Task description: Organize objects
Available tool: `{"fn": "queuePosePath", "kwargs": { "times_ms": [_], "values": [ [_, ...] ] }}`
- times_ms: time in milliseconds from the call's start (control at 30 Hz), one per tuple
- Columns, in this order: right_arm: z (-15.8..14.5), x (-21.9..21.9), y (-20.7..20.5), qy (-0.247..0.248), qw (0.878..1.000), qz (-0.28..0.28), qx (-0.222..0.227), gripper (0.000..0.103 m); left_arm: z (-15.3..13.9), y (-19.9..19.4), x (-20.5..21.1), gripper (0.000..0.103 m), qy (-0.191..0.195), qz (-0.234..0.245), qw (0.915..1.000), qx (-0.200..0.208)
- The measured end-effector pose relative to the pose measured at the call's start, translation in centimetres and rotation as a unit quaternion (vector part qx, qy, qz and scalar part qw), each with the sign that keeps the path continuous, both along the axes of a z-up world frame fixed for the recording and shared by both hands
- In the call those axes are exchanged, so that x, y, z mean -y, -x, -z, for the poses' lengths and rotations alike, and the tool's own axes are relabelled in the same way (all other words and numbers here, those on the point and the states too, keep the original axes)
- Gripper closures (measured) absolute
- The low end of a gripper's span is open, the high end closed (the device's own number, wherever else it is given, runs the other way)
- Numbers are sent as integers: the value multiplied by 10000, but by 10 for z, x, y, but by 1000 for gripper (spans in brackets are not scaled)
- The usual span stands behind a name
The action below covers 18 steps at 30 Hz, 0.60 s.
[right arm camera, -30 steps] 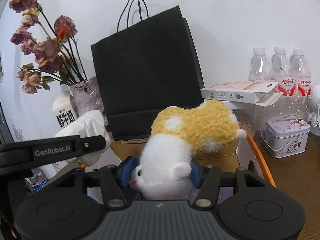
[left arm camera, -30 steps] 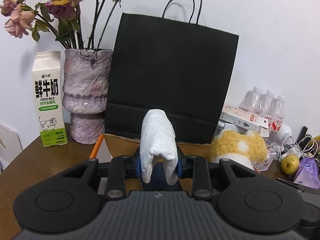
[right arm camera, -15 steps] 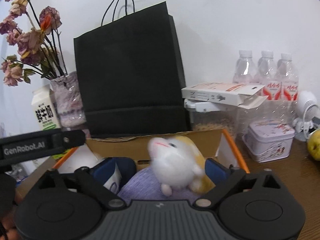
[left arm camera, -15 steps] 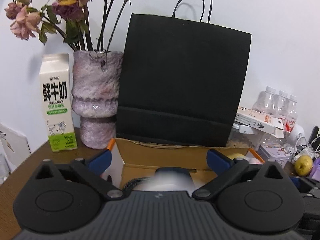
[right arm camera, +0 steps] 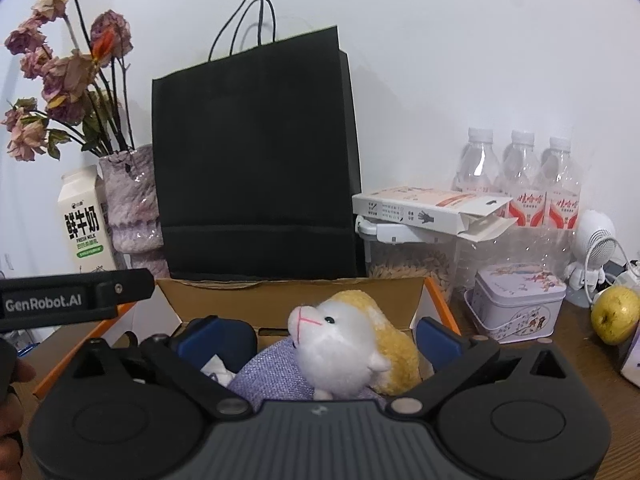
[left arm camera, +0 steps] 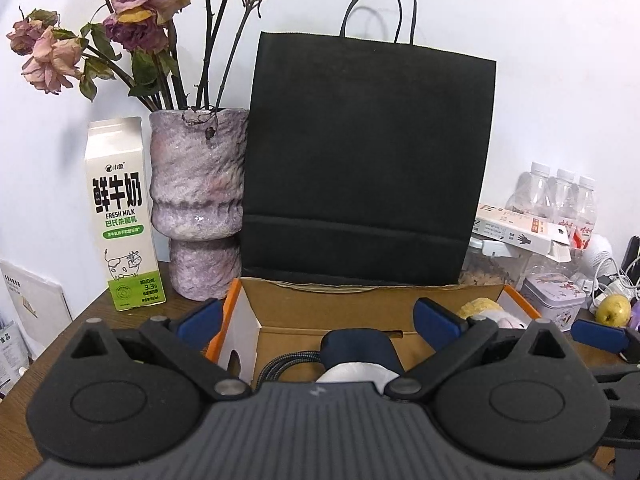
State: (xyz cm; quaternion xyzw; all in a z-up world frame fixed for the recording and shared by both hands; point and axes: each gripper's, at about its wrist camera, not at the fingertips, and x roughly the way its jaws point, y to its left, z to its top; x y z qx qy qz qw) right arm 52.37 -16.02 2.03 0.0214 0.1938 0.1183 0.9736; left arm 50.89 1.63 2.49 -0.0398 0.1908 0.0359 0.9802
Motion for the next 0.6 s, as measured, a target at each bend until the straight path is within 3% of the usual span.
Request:
{"fn": "queuePosePath", "kwargs": {
  "times_ms": [200,600],
  "values": [
    [-7,4,22,107,9998,-52,140,0,-7,21,-1,0,-37,177,9998,-23],
    [-24,17,103,237,9990,-239,305,0,-17,102,-1,0,-159,509,9986,-22]
  ]
}}
